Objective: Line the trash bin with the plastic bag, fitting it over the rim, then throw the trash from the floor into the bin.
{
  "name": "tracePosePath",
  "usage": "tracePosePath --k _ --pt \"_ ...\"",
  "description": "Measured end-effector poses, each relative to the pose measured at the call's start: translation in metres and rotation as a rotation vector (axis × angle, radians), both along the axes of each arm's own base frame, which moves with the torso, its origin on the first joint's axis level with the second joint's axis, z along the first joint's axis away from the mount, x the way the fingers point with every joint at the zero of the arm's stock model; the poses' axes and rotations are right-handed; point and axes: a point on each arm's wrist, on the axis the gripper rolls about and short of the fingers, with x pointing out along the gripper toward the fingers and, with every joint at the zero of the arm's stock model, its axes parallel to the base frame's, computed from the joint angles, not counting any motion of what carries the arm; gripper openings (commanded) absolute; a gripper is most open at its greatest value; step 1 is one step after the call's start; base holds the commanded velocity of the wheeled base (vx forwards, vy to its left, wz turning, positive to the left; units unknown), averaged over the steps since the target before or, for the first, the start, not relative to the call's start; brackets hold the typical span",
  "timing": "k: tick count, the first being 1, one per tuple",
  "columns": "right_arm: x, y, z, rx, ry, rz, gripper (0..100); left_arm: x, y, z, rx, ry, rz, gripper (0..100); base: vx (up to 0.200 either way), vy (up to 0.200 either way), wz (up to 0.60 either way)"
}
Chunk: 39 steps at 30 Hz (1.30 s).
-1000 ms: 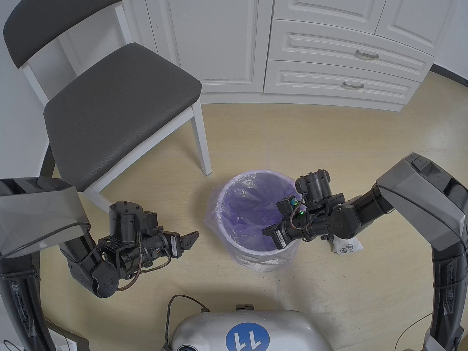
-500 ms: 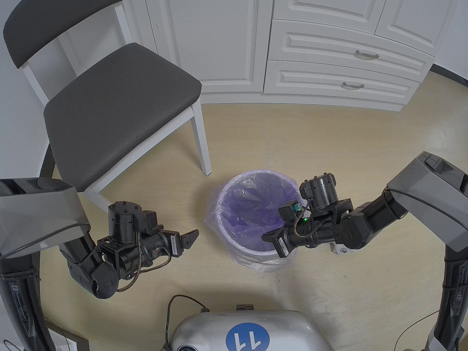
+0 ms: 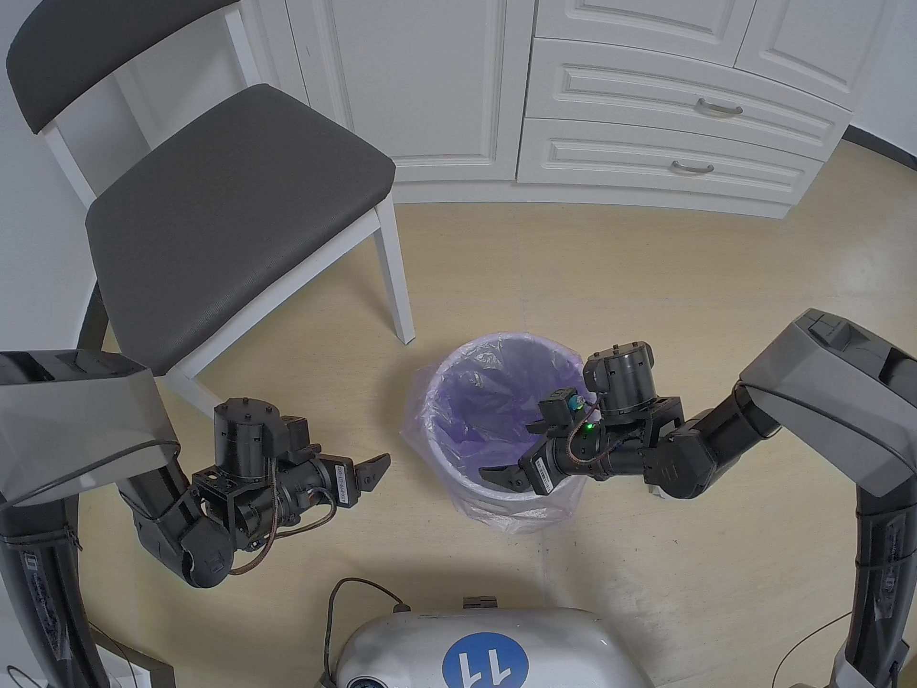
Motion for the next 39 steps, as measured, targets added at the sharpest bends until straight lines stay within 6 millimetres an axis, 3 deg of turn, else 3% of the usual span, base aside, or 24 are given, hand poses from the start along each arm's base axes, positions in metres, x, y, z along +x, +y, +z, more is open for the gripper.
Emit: tracePosePath --k 9,10,16,26,33,39 --pt "0.026 -0.002 -0.023 0.001 0.006 -0.030 100 0.002 0.000 -0.003 0.003 0.005 0.002 100 0.000 0.000 0.00" --pt "0.029 -0.002 -0.025 0.002 0.008 -0.031 0 0.002 -0.001 -0.003 0.003 0.005 0.002 100 0.000 0.000 0.00" --pt "0.034 -0.003 -0.033 0.032 0.048 -0.042 0 0.003 -0.001 -0.004 0.001 0.000 0.003 100 0.000 0.000 0.00" --pt "0.032 -0.002 -0.030 0.045 0.046 -0.035 0 0.003 0.000 -0.007 0.002 0.005 0.003 100 0.000 0.000 0.00" --pt "0.021 -0.002 -0.023 0.039 0.046 -0.023 0 0.003 -0.001 -0.007 0.002 0.008 0.003 100 0.000 0.000 0.00" --pt "0.000 -0.003 -0.019 0.012 0.063 0.005 0 0.002 -0.001 -0.008 0.003 0.010 0.004 100 0.000 0.000 0.00"
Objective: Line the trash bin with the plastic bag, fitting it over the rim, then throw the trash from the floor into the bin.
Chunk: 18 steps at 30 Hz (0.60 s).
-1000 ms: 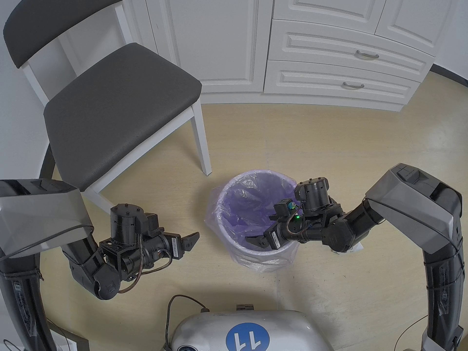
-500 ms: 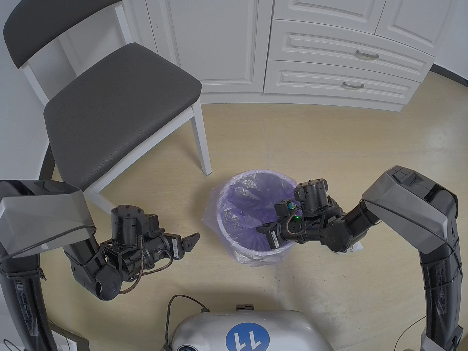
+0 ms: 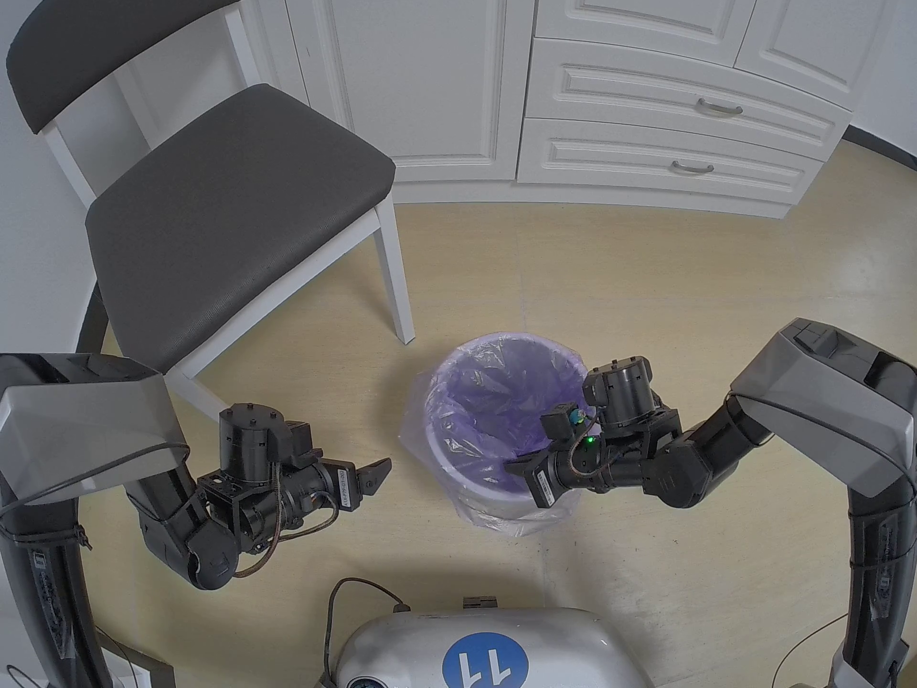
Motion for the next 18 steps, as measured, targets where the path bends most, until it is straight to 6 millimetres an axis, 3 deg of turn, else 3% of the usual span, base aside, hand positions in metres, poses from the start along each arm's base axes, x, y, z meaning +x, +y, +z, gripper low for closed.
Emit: tracePosePath --k 10,18 --pt "-0.033 0.008 0.000 0.001 -0.069 0.070 0 -0.001 0.000 -0.001 0.002 0.004 0.000 100 0.000 0.000 0.00" --pt "-0.054 0.016 -0.018 -0.024 -0.035 0.117 0 0.000 -0.001 -0.003 0.005 0.007 -0.003 100 0.000 0.000 0.00"
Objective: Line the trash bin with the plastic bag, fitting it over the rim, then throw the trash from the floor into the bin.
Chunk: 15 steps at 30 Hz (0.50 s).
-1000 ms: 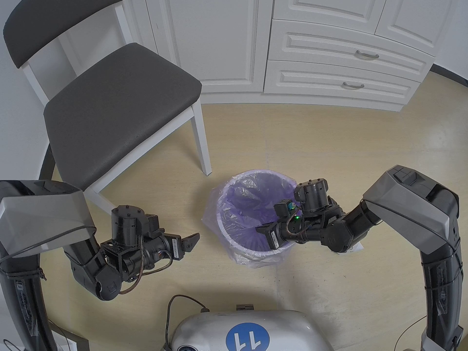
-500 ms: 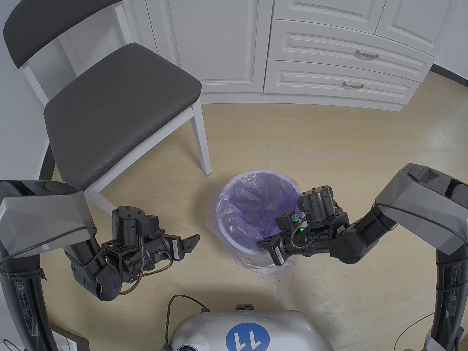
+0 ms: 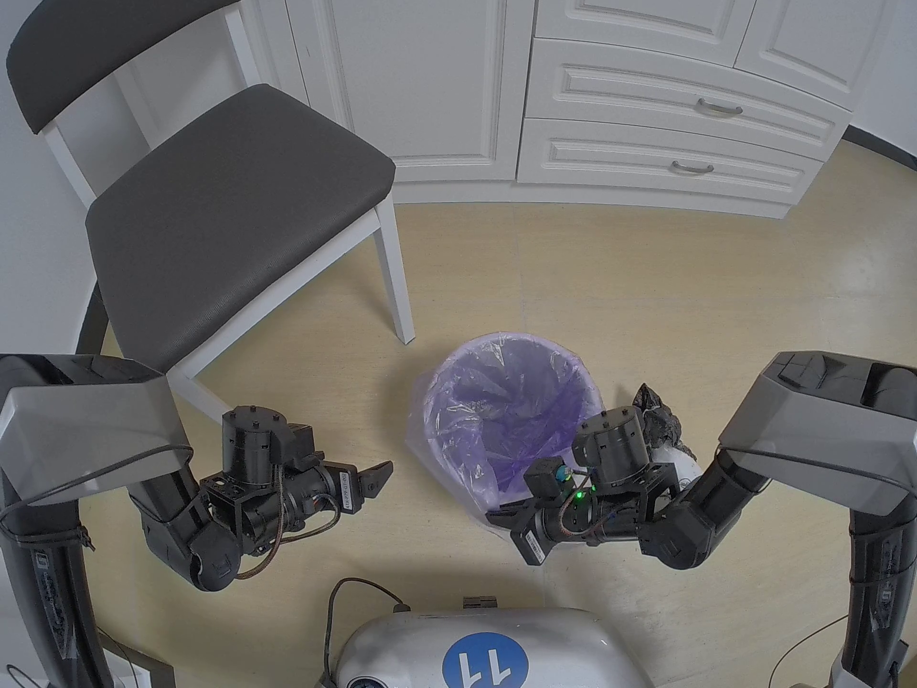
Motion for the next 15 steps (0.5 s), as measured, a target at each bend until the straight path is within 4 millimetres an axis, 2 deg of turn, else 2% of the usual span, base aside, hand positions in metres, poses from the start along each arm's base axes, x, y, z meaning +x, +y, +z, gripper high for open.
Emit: tracePosePath --k 9,10,15 --pt "-0.007 0.006 -0.017 -0.042 0.030 0.003 0 0.001 -0.001 0.000 -0.009 -0.023 0.000 100 0.000 0.000 0.00" --pt "-0.007 0.007 -0.019 -0.050 0.030 -0.002 100 0.001 -0.001 0.000 -0.009 -0.024 0.001 100 0.000 0.000 0.00" --pt "-0.008 0.009 -0.022 -0.063 0.023 -0.002 100 0.001 -0.001 -0.001 -0.008 -0.022 0.001 100 0.000 0.000 0.00"
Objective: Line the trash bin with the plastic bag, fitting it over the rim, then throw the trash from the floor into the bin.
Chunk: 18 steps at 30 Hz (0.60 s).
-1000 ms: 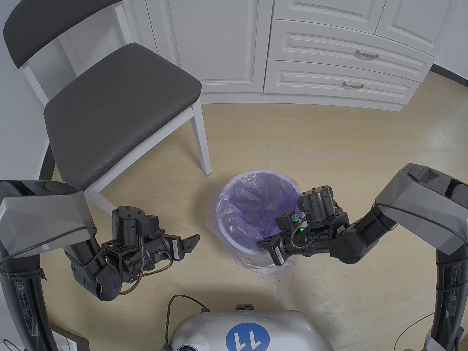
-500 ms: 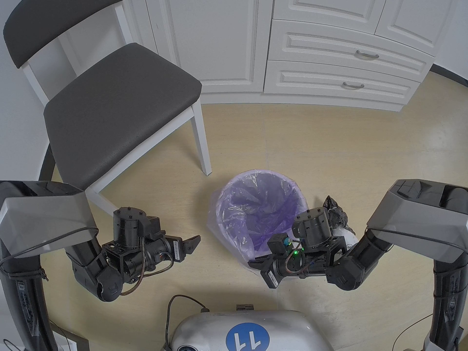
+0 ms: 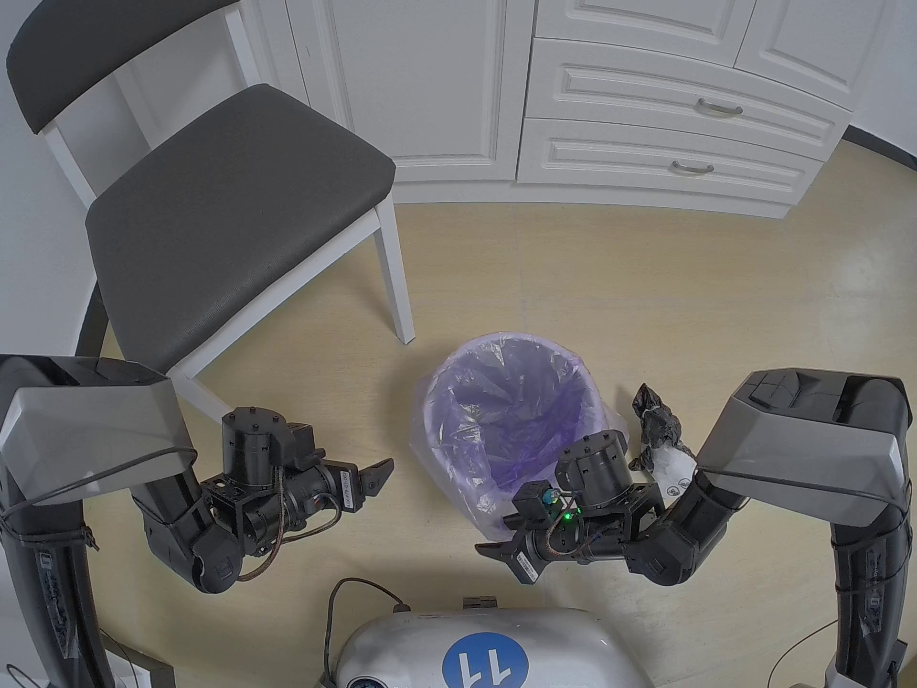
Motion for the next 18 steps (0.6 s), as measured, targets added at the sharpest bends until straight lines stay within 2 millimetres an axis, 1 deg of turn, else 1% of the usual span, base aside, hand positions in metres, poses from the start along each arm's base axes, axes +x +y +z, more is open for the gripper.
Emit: tracePosePath --k 4,8,14,18 --pt "-0.002 -0.001 0.003 0.004 0.002 0.001 100 0.000 0.000 0.000 0.000 -0.001 0.000 100 0.000 0.000 0.00" --pt "-0.008 -0.005 0.012 0.012 -0.001 0.000 100 -0.001 -0.002 0.002 -0.003 -0.005 -0.007 100 0.000 0.000 0.00" --pt "-0.024 -0.017 0.036 0.044 -0.003 -0.017 100 -0.003 -0.010 0.009 -0.012 -0.025 -0.031 100 0.000 0.000 0.00" --pt "-0.035 -0.026 0.056 0.108 -0.020 -0.047 100 -0.003 -0.021 0.018 -0.024 -0.050 -0.060 100 0.000 0.000 0.00"
